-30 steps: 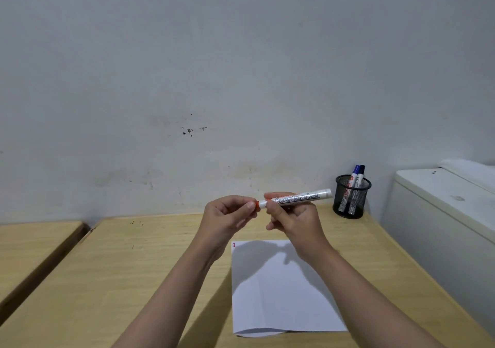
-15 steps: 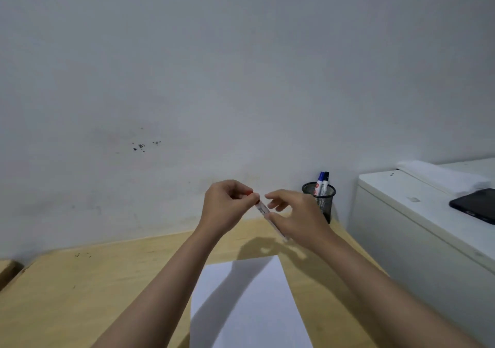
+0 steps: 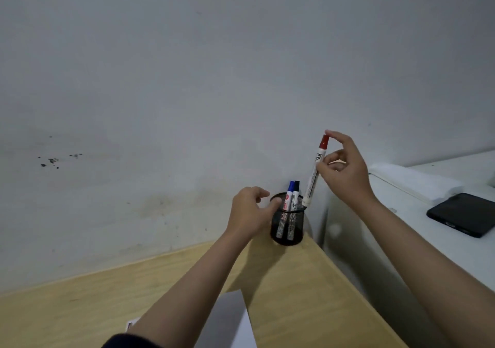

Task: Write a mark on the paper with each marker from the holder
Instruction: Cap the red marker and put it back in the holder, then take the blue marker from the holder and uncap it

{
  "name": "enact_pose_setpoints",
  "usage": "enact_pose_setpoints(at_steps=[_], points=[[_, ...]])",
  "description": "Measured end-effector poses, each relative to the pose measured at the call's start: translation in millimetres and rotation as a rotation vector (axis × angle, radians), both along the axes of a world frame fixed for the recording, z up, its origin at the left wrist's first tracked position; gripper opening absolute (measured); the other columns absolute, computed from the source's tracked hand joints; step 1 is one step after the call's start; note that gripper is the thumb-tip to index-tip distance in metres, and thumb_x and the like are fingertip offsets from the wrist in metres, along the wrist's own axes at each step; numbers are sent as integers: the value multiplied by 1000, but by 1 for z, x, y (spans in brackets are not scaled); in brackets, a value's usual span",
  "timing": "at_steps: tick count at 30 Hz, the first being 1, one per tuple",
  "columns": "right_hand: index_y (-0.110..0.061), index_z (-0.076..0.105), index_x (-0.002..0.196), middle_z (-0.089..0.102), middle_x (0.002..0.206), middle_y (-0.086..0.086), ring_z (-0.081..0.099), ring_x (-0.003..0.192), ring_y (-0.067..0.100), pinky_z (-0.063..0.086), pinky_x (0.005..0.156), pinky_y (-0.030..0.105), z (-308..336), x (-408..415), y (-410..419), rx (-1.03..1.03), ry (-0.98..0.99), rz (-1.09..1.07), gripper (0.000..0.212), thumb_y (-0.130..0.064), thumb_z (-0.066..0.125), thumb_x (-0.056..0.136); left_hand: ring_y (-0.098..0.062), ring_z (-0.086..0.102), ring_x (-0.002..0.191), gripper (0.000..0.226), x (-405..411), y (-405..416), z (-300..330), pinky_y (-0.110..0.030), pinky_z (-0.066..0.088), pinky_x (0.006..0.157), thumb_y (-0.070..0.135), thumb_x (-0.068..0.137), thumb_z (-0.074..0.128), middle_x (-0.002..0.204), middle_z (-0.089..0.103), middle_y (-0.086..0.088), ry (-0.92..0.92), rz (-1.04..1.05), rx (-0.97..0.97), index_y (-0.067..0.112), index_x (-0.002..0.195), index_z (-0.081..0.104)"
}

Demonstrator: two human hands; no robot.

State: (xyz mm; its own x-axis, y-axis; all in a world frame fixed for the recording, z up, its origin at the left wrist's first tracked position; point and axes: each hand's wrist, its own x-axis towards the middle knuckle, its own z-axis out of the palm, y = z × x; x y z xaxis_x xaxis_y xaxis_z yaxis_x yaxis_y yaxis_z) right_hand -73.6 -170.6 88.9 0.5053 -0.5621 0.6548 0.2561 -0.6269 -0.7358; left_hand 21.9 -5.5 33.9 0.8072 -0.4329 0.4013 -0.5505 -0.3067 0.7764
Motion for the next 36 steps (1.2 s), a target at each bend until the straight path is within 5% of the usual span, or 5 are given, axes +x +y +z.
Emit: enact_pose_setpoints(at_steps=[7, 13, 20, 32, 36], points=[[-33, 53, 116, 57, 65, 4, 56, 55, 16, 48, 56, 11, -32, 40, -21, 31, 137, -22, 54, -2, 63, 74, -24, 58, 109, 42, 11, -33, -31, -29, 44, 90, 41, 82, 63, 113, 65, -10, -80, 23, 136, 8, 107, 67], [-18, 53, 109, 61, 65, 14, 57, 59, 19, 53, 60, 38, -62, 52, -24, -41, 441, -15, 44, 2, 64, 72, -21, 60, 104, 44, 15, -41, -36, -31, 48, 87, 42, 76, 71, 108, 67, -8, -88, 91, 70, 7, 104, 69], [-21, 54, 119, 48, 112, 8, 51, 100, 22, 52, 78, 38, -74, 68, -29, -242, 501, -171, 48, -16, 65, 73, -19, 60, 103, 48, 16, -42, -39, -27, 47, 83, 44, 75, 71, 108, 67, -6, -104, 104, 66, 8, 106, 69], [-19, 66, 95, 55, 98, 7, 48, 98, 30, 33, 77, 35, -70, 83, -18, -522, 486, -395, 25, -36, 66, 77, -19, 57, 102, 42, 18, -42, -40, -22, 40, 76, 41, 77, 70, 104, 65, -7, -99, 93, 52, 8, 103, 69], [-24, 64, 73, 64, 73, -9, 55, 87, 23, 40, 77, 35, -61, 75, -7, -328, 395, -234, 8, -28, 70, 73, -20, 56, 102, 37, 17, -40, -39, -25, 41, 78, 41, 78, 67, 104, 64, -8, -74, 60, 67, 10, 98, 69]])
